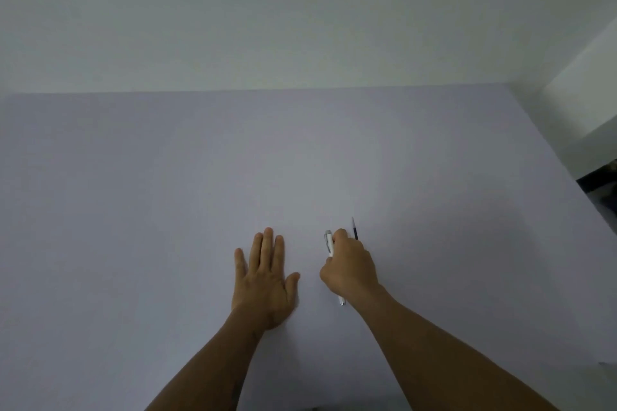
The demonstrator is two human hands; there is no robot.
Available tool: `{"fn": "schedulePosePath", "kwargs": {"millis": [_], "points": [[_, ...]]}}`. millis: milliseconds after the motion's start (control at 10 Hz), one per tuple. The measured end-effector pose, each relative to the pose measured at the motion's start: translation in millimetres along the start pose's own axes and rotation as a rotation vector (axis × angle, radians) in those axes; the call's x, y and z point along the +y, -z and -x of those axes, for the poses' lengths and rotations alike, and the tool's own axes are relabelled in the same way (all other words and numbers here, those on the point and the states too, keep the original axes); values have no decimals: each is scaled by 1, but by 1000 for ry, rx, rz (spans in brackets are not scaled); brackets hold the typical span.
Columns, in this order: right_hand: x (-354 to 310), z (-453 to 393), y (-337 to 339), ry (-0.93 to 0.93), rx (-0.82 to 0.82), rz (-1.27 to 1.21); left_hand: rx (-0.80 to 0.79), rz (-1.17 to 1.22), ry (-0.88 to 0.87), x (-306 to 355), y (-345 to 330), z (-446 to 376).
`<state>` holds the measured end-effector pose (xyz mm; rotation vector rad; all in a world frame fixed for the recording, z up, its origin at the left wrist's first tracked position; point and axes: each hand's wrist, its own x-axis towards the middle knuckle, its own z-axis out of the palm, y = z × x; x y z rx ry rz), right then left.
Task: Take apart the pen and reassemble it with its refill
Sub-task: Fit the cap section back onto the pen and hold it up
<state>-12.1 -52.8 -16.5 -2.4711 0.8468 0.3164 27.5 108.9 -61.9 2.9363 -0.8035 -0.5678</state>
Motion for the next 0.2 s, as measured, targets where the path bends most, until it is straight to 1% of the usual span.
{"fn": "schedulePosePath", "kwargs": {"millis": [100, 200], "points": [[4, 0, 4, -7, -28, -20, -5, 5, 2, 1, 1, 1], [8, 2, 19, 4, -16, -52, -28, -13, 15, 2, 8, 0]]}}
